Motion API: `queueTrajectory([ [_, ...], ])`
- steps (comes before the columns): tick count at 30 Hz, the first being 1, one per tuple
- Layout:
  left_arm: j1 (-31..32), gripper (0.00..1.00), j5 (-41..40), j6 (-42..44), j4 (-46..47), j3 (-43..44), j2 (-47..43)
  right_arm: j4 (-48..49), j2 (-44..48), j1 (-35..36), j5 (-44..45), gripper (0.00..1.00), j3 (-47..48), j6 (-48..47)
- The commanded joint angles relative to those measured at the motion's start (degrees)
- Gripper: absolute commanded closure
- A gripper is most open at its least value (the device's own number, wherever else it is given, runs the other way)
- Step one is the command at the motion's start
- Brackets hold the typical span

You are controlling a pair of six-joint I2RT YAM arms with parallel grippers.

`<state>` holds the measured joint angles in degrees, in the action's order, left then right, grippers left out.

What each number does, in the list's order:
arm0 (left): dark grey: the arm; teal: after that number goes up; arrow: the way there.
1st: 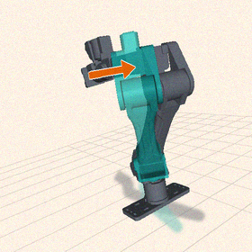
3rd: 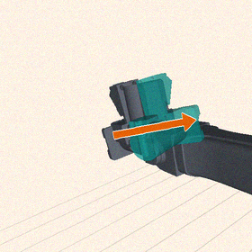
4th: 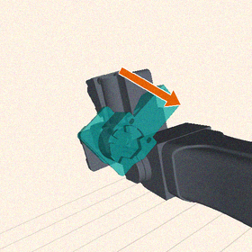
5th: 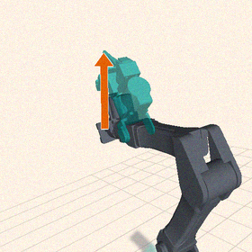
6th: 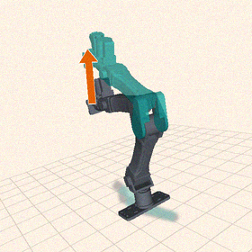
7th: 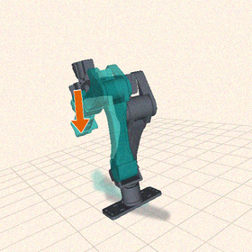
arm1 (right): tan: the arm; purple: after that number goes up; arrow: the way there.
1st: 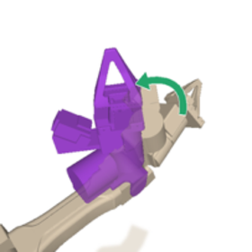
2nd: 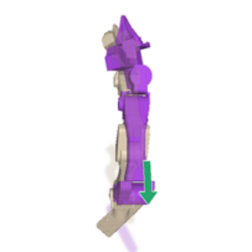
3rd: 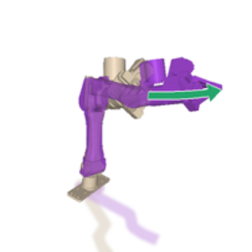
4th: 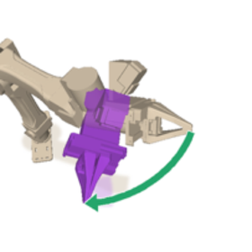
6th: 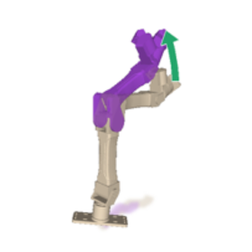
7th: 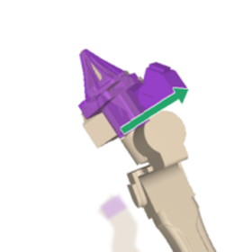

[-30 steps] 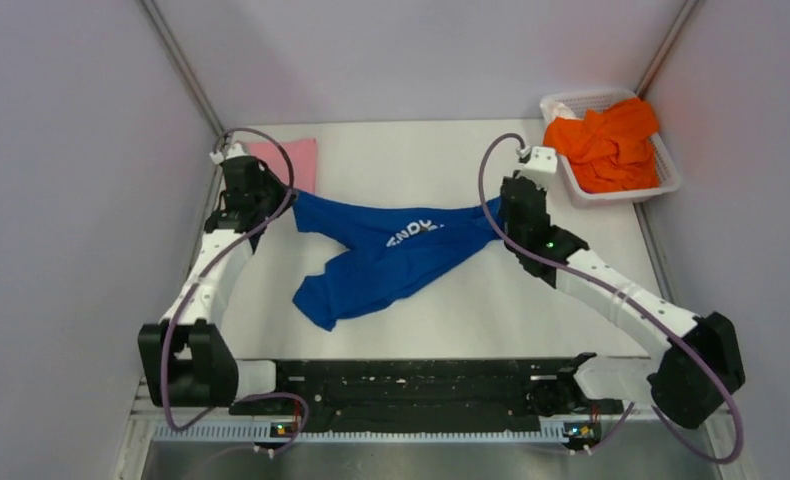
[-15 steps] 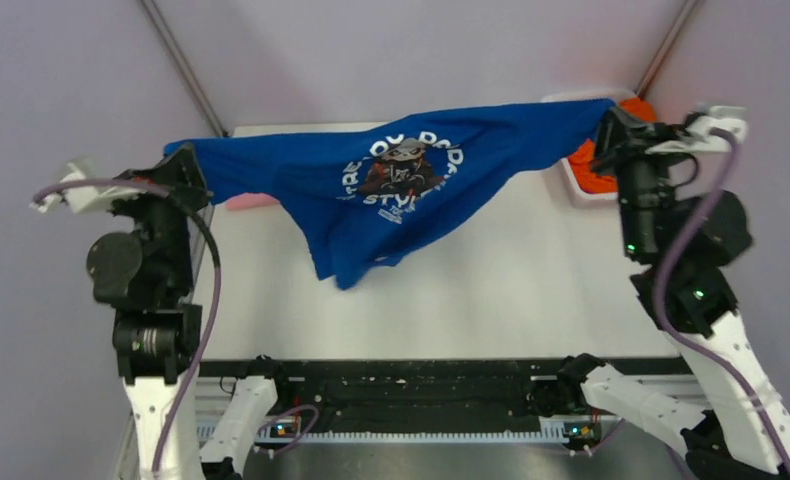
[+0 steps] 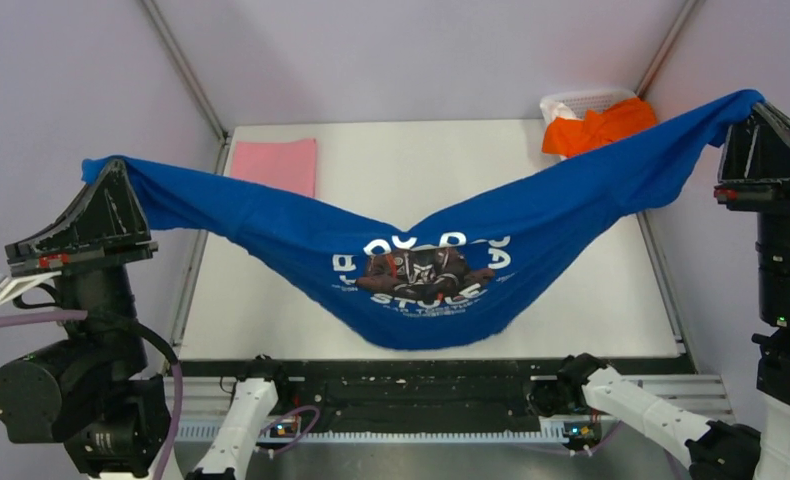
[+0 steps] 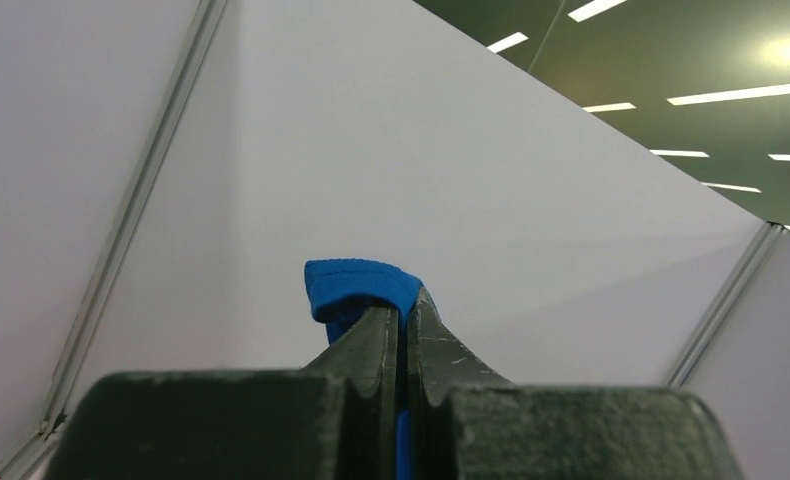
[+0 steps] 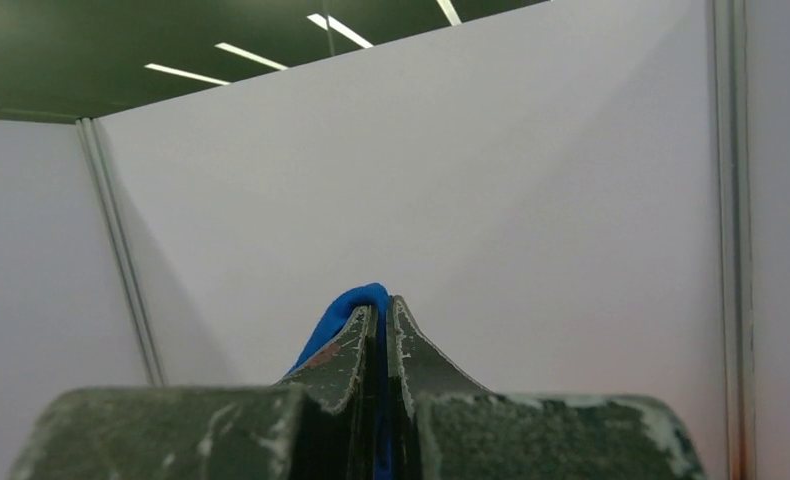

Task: Fold and stack the t-shirts
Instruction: Flatten out the tshirt

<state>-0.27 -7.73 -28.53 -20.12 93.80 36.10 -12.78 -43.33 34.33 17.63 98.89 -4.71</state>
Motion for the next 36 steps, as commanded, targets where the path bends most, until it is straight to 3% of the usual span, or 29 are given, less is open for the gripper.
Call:
queueTrajectory([
  [1,0.01,1.00,0.74,0.76,0.55,1.44,1.57,-0.20,-2.65,0.14,1.69,1.00,1.90,-3.77],
  [8,0.01,1.00,-0.69,-0.39,3.44,-4.88,8.67,11.21,-8.18,0.13,15.30,1.00,-7.27,-14.41],
  [13,0.02,1.00,-8.72,-2.53,6.27,-14.45,18.93,34.69,-17.44,-2.11,29.59,1.00,-21.19,-27.90],
  [18,0.01,1.00,-10.59,-4.41,9.89,-18.17,38.81,28.58,-35.44,-16.53,20.67,1.00,-22.02,-9.82],
  [20,-0.32,0.82,-8.73,-5.15,8.93,-15.13,49.41,31.58,-44.65,-19.08,19.86,1.00,-22.25,-7.95],
  [23,-0.56,0.56,-4.37,-7.08,-0.16,-4.34,64.76,33.26,-57.65,-19.67,18.99,0.97,-19.22,-8.91],
  [26,-0.52,0.36,-0.72,-6.98,-4.05,2.06,73.27,29.72,-68.84,-19.80,17.58,0.65,-12.21,-8.13],
  [28,-0.44,0.26,2.05,-6.57,-2.47,1.25,74.34,24.67,-73.56,-19.68,18.73,0.51,-7.08,-5.92],
  [31,-0.35,0.16,5.23,-5.45,1.04,-2.51,71.97,21.78,-74.50,-19.65,19.96,0.28,-5.22,-2.90],
  [32,-0.22,0.08,6.36,-4.90,2.33,-3.91,70.86,22.09,-73.23,-19.65,19.84,0.11,-6.33,-2.13],
  [33,-0.06,0.06,7.31,-4.61,3.47,-5.11,69.84,22.54,-71.49,-19.71,19.76,0.03,-7.85,-1.47],
  [36,1.35,0.01,11.30,-4.19,5.44,-6.73,67.97,22.33,-65.75,-19.69,19.73,0.01,-12.65,1.48],
])
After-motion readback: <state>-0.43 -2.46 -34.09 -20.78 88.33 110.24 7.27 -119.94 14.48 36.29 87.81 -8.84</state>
